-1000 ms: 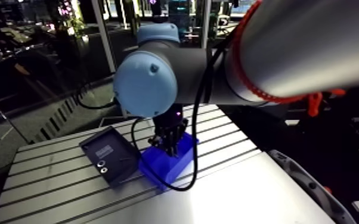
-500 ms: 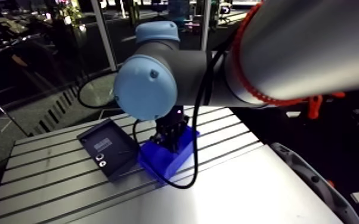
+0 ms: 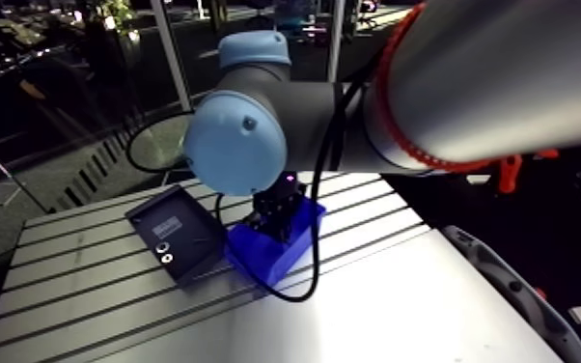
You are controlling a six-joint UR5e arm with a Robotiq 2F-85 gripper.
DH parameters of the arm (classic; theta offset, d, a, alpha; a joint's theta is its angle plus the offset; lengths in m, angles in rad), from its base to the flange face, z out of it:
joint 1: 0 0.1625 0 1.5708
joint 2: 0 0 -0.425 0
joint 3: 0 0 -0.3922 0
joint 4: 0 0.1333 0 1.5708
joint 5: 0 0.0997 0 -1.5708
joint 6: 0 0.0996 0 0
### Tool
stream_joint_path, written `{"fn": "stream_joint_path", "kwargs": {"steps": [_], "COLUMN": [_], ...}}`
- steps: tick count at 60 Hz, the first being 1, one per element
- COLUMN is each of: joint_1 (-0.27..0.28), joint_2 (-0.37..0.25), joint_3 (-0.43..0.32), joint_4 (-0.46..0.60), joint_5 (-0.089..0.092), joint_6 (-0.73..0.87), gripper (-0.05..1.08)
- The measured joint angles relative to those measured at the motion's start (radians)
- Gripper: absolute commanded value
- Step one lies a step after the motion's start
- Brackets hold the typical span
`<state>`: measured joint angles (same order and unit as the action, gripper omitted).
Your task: Pick up the M10 bolt from the tray and put it into the blue bin.
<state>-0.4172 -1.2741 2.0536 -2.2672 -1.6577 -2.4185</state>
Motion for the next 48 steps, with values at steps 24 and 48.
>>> {"fn": "stream_joint_path", "kwargs": {"steps": [24,48], "joint_1": [-0.001,0.000], "joint_2": [0.007,-0.004], "joint_3": [0.004,-0.004], "joint_4": [-0.004,0.007], "joint_5": [-0.001,-0.015], "joint_6": [0.002,-0.006], "gripper": [0.28,0.01]}}
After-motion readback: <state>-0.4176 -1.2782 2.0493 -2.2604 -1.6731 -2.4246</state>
